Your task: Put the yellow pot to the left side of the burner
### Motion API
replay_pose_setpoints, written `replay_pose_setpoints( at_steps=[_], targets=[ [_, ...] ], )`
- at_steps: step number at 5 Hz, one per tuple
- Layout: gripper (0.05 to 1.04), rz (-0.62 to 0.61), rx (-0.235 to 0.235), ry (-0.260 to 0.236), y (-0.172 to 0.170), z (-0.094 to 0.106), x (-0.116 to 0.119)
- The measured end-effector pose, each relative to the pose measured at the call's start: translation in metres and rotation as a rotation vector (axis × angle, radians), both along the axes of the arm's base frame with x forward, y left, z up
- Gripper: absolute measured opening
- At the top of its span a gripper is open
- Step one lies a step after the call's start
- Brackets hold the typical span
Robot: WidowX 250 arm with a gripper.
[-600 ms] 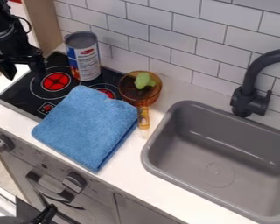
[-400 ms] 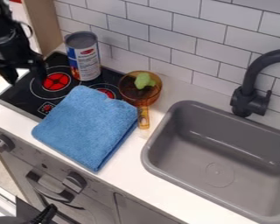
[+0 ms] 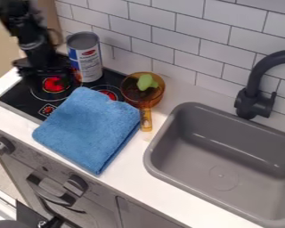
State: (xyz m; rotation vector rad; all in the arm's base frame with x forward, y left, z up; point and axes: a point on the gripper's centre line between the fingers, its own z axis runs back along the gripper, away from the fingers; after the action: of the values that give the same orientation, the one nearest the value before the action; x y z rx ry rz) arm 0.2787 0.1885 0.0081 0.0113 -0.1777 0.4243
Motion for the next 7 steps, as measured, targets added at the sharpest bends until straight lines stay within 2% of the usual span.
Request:
replay_pose_setpoints(
  at_steps=[2, 4, 5, 6, 7],
  targets=[
    [0.999, 0.041, -0.022, 0.022, -0.065, -0.005, 0.015],
    [1.000, 0.056, -0.012, -0.022, -0.126, -0.007, 0.038],
    [0.999, 0.062, -0.012, -0.012, -0.145, -0.018, 0.042],
    [0.999, 0.066, 0.014, -0.012, -0.152, -0.028, 0.050],
    [1.000, 0.069, 0.003, -0.005, -0.154, -0.034, 0.055]
  ],
)
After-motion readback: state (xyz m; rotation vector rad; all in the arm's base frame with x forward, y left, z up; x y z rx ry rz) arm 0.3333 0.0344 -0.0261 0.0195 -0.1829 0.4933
